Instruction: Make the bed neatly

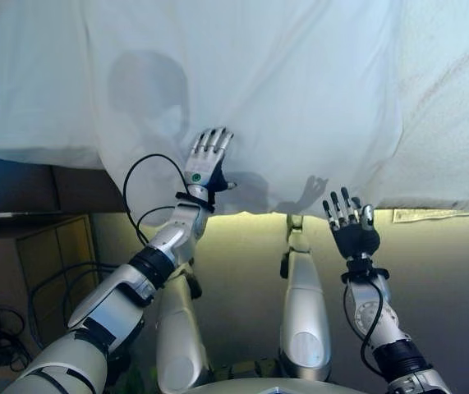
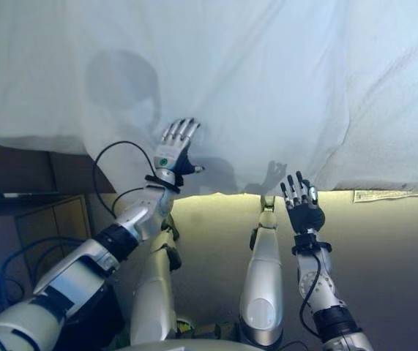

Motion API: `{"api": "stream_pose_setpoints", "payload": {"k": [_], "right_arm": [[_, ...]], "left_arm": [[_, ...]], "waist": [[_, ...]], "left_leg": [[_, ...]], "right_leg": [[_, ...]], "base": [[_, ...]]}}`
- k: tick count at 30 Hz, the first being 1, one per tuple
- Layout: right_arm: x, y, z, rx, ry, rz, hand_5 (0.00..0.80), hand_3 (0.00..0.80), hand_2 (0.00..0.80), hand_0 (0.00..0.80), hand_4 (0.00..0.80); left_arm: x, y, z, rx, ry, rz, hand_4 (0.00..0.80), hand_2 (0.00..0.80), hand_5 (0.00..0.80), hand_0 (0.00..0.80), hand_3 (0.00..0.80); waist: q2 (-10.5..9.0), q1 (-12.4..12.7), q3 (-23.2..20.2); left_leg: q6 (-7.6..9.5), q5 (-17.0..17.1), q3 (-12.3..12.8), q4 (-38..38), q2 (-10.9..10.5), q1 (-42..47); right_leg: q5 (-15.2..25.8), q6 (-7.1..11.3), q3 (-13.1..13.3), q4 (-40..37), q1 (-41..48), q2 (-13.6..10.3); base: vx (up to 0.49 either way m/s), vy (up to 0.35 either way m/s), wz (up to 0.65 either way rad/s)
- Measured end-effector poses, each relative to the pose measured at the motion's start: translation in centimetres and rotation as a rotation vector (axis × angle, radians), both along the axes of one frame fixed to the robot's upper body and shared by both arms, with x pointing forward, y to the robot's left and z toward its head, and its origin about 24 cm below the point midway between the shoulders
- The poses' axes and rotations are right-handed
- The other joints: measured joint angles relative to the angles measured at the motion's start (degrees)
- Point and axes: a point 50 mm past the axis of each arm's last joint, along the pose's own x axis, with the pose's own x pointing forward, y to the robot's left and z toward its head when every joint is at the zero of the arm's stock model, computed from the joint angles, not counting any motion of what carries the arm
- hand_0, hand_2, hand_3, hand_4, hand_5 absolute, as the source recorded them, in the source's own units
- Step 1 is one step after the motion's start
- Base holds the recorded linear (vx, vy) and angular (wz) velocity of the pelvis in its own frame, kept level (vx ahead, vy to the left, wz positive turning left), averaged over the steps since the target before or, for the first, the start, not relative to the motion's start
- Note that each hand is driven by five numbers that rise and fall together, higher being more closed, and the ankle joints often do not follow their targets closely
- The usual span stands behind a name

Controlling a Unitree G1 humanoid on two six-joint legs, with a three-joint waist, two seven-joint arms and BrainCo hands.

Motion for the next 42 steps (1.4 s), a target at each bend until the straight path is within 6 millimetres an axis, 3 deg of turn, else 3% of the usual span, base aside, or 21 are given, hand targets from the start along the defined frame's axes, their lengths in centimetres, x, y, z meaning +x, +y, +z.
{"api": "stream_pose_setpoints", "payload": {"k": [9,10,11,21,35,42], "right_arm": [[1.5,0.7,2.5,-0.008,-0.071,0.011,0.0,0.0,0.0,0.0,0.0],[1.6,0.7,2.5,-0.009,-0.072,0.013,0.0,0.0,0.0,0.0,0.0],[1.6,0.7,2.6,-0.012,-0.074,0.014,0.0,0.0,0.0,0.0,0.0],[1.9,0.7,3.2,-0.021,-0.098,0.016,0.0,0.0,0.0,0.0,0.0],[2.4,0.8,3.6,-0.049,-0.117,0.026,0.0,0.0,0.0,0.0,0.0],[2.3,-0.2,3.4,-0.087,-0.112,0.02,0.0,0.0,0.0,0.0,0.0]], "left_arm": [[1.8,1.5,3.2,0.23,-0.196,0.132,0.0,0.0,0.0,0.0,0.0],[1.8,1.9,3.1,0.241,-0.198,0.148,0.091,0.091,0.091,0.091,0.091],[1.9,2.1,3.2,0.252,-0.202,0.158,0.8,0.8,0.8,0.8,0.8],[2.4,1.9,5.4,0.267,-0.298,0.18,0.8,0.8,0.8,0.8,0.8],[2.5,3.8,3.4,0.233,-0.266,0.146,0.8,0.8,0.8,0.8,0.8],[2.3,5.2,1.7,0.176,-0.209,0.165,0.8,0.8,0.8,0.8,0.8]], "waist": [[-0.09,-0.79,-0.03],[-0.12,-1.2,-0.05],[-0.17,-1.52,-0.07],[-0.23,-1.48,-0.2],[0.09,-1.44,-0.34],[0.36,-1.59,-0.28]], "left_leg": [[0.41,-0.14,1.26,2.75,0.02,-8.21],[0.5,-0.11,1.34,2.77,0.03,-8.34],[0.59,-0.33,1.43,2.93,0.1,-8.31],[0.3,-0.24,3.24,2.18,0.11,-8.34],[0.2,-0.18,3.87,1.97,-0.06,-5.41],[0.11,-0.14,4.68,1.19,-0.03,-1.36]], "right_leg": [[0.07,-0.24,3.11,3.49,-10.36,0.03],[0.16,-0.29,3.15,3.41,-10.48,0.05],[-0.05,-0.24,3.25,3.41,-10.49,0.08],[0.31,-0.27,5.04,3.31,-12.44,0.35],[-0.07,-0.45,6.13,4.89,-11.3,0.34],[-0.04,-0.44,6.67,4.73,-8.08,0.46]], "base": [[-0.045,0.059,-0.06],[-0.025,0.084,-0.04],[0.065,0.076,-0.07],[-0.012,0.053,-0.06],[0.044,0.02,-0.03],[0.066,0.024,-0.06]]}}
